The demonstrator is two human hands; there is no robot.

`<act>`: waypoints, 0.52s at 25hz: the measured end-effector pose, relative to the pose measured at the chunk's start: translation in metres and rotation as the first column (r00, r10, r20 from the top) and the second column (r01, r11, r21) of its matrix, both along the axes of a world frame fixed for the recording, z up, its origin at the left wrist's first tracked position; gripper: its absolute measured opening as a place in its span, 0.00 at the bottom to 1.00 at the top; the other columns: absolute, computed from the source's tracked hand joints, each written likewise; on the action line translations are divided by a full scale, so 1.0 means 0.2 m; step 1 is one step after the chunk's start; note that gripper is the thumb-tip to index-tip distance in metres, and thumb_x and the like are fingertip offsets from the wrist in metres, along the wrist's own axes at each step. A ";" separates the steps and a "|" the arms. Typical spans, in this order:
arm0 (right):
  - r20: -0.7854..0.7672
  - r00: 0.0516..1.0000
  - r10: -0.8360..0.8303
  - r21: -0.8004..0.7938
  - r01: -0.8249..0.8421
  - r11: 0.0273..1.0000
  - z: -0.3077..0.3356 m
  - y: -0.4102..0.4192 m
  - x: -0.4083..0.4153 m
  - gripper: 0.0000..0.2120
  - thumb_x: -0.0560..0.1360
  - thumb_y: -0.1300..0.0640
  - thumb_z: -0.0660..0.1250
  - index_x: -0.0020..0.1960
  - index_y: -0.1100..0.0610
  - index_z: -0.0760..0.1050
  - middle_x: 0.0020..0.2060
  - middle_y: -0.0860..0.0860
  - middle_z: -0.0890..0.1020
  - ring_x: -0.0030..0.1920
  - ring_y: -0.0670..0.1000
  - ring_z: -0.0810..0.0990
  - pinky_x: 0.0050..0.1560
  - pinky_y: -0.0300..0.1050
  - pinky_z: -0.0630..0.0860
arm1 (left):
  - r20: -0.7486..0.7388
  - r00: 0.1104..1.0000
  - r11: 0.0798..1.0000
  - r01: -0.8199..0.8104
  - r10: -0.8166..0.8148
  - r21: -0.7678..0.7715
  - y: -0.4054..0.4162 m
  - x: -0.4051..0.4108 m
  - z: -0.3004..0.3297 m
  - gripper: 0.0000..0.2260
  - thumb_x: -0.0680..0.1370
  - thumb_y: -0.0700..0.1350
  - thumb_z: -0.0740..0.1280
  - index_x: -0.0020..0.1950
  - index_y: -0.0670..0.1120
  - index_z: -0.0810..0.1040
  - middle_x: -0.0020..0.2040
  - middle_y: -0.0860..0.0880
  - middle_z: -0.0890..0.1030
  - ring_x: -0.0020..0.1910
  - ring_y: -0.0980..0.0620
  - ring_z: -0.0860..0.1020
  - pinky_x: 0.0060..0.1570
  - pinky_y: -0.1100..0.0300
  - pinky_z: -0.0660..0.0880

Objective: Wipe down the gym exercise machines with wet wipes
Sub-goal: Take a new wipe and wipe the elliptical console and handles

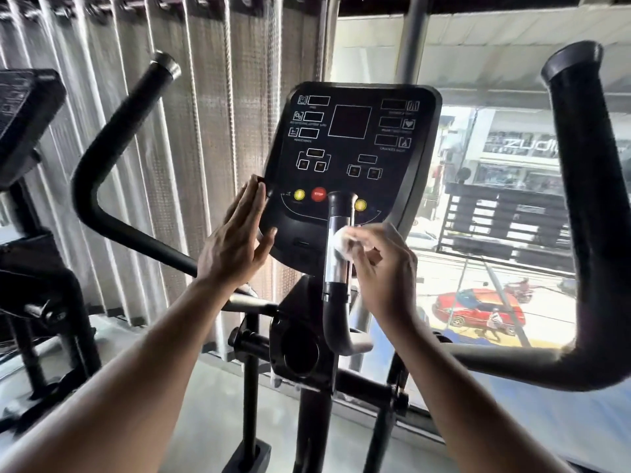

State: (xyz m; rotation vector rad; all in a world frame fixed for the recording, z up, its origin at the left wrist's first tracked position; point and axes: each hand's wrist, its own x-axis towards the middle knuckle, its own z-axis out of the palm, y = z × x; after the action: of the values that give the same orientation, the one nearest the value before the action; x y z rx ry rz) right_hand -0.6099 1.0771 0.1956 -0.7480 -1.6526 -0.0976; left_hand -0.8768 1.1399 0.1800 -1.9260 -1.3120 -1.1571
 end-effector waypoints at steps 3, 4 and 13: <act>0.337 0.931 -0.141 0.187 0.080 0.979 0.24 0.13 -0.02 0.08 0.78 0.67 0.68 0.55 0.62 0.83 0.52 0.51 0.81 0.57 0.54 0.77 0.53 0.48 0.79 | 0.010 1.000 1.000 0.009 -0.009 0.002 0.00 0.00 0.00 0.33 0.85 0.53 0.60 0.85 0.42 0.51 0.86 0.47 0.50 0.84 0.51 0.51 0.73 0.58 0.66; 0.404 0.900 -0.163 0.206 0.084 0.975 0.27 0.13 -0.02 0.07 0.78 0.66 0.68 0.54 0.62 0.82 0.52 0.52 0.81 0.59 0.55 0.76 0.53 0.51 0.80 | 0.012 1.000 1.000 0.008 -0.008 0.002 -0.01 0.00 0.00 0.33 0.85 0.53 0.60 0.85 0.43 0.50 0.86 0.47 0.50 0.84 0.52 0.51 0.73 0.58 0.66; 0.735 0.667 -0.122 0.227 -0.072 0.971 -0.01 -0.06 0.01 0.07 0.80 0.63 0.64 0.52 0.61 0.82 0.53 0.54 0.83 0.70 0.55 0.74 0.68 0.48 0.75 | 0.032 0.999 0.999 0.032 -0.032 -0.001 -0.02 0.01 0.00 0.34 0.84 0.49 0.65 0.85 0.43 0.51 0.86 0.48 0.51 0.84 0.53 0.51 0.75 0.54 0.68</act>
State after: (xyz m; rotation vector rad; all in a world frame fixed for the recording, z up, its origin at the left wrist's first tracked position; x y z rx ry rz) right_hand -0.6070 1.0642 0.1933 -0.5662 -2.3611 -0.7018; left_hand -0.8744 1.1353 0.1809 -1.9431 -1.3033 -1.2077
